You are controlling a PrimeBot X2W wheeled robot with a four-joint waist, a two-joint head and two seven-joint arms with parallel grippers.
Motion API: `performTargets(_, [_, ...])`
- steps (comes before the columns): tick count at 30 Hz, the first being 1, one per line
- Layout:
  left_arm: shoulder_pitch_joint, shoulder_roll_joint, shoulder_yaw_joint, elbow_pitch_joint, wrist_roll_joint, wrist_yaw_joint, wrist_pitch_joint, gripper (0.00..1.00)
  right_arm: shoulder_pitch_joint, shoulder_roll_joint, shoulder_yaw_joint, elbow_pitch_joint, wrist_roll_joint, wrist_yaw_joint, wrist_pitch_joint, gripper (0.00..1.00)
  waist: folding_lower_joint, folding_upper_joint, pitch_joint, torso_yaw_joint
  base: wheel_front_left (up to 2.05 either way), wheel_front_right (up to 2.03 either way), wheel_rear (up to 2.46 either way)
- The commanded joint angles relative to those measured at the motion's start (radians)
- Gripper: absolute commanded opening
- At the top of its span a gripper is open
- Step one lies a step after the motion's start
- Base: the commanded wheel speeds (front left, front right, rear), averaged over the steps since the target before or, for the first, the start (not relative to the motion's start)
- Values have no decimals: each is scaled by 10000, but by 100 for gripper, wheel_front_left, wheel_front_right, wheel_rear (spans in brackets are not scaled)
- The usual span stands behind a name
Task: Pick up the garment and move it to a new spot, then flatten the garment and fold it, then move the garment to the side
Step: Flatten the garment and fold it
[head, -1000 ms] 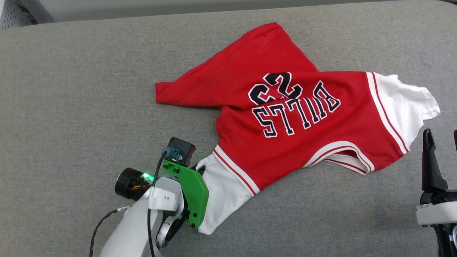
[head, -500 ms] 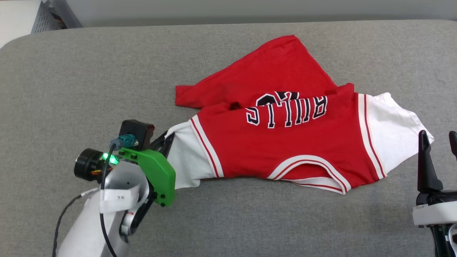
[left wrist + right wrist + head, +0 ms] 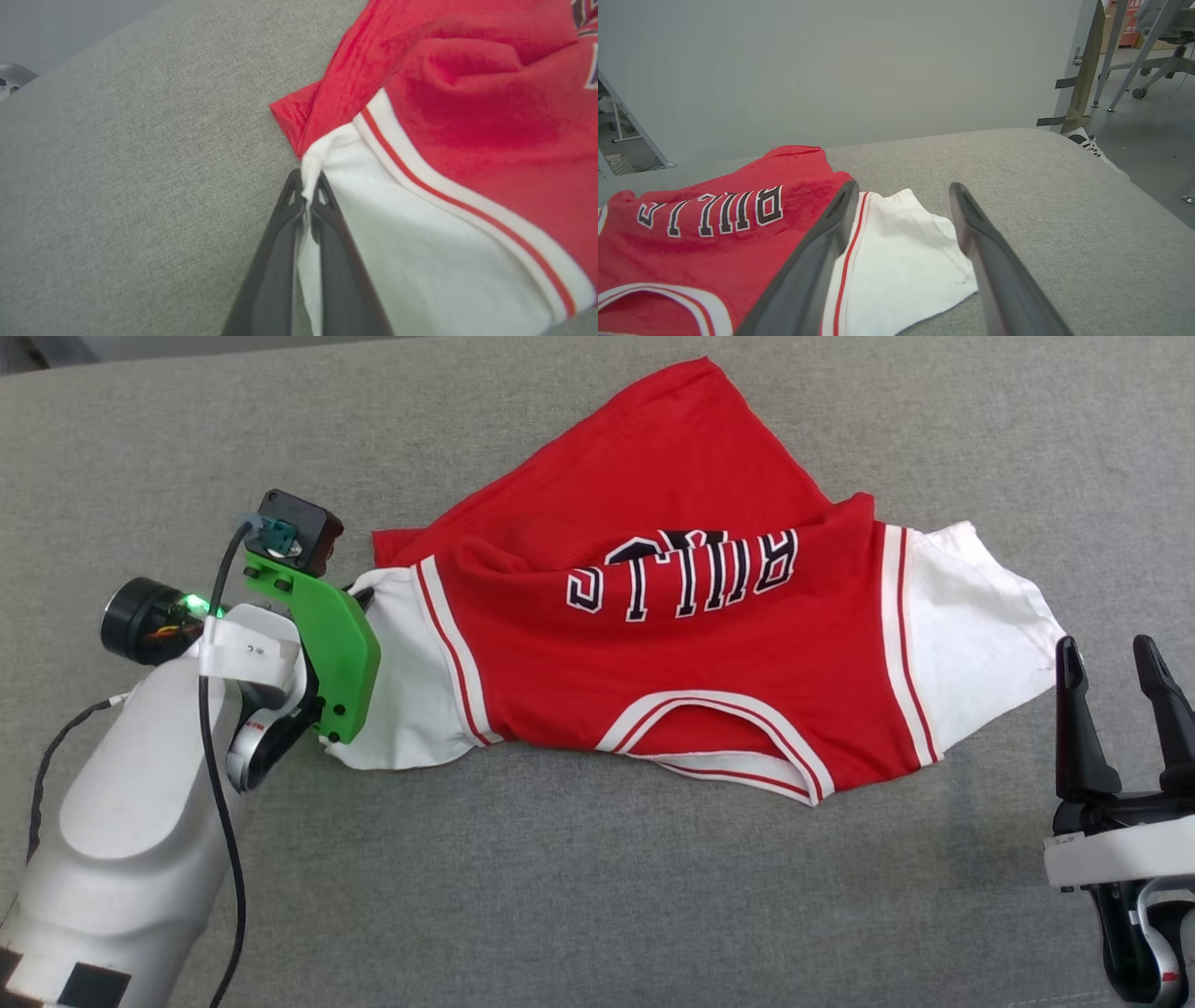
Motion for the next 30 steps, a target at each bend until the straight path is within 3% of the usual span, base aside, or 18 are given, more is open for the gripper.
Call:
performTargets(1, [-408,148,-169,282,-182,-35,-255,0,-196,-19,51,35,32,-7,-80,100,0,0,242,-202,0,0,0])
performTargets(6, [-1297,311,-1118,1630,-444,-38,-1455,0,-360,-37,152,121,-39,-7,-67,100,0,0,354,-152,0,0,0])
performTargets(7, [-1353,299,-1257,1840,-459,-38,-1620,35,-387,-40,164,128,-50,-7,-59,100,0,0,343,-120,0,0,0])
performTargets(8, [-1400,258,-1397,2087,-507,-38,-1827,100,-417,-40,177,135,-58,-7,-49,100,0,0,313,-76,0,0,0])
performTargets(17, [-1356,-260,-1570,3126,-798,-31,-4323,100,-324,-169,15,131,-115,-7,118,100,0,0,-395,537,0,0,0])
performTargets(24, [-499,-572,-1419,2457,-589,559,-6702,100,54,-352,-217,1,-57,-7,399,100,0,0,-1248,1139,0,0,0])
performTargets(30, [903,-929,-857,1197,-973,1400,-7506,100,450,-367,-469,-199,-101,-7,681,100,0,0,-1817,1545,0,0,0])
